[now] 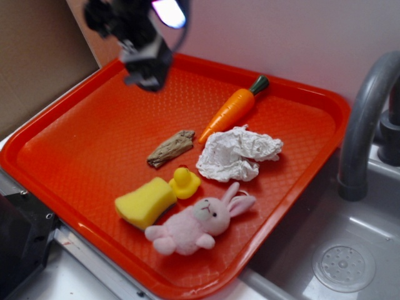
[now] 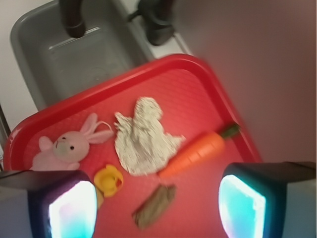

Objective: Grab the white paper.

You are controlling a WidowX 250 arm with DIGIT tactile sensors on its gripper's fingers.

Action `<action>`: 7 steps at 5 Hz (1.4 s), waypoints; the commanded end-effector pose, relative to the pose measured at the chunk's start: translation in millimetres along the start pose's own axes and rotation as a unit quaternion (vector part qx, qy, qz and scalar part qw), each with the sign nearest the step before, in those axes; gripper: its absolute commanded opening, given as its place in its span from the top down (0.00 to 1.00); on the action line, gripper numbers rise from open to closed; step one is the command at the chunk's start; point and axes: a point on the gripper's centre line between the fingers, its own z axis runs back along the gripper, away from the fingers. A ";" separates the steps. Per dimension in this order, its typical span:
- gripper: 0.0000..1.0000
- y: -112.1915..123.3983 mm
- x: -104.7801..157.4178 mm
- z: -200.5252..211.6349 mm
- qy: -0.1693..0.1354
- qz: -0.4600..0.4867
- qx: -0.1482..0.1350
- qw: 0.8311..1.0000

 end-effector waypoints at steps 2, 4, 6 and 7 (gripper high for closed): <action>0.00 11.7 3.2 -72.5 0.094 -0.007 0.006 0.996; 0.00 2.7 1.0 -103.0 0.108 -0.028 -0.049 0.993; 1.00 -8.3 6.7 -115.9 0.054 -0.011 -0.074 0.996; 1.00 -6.1 3.8 -117.5 0.042 0.015 -0.046 0.998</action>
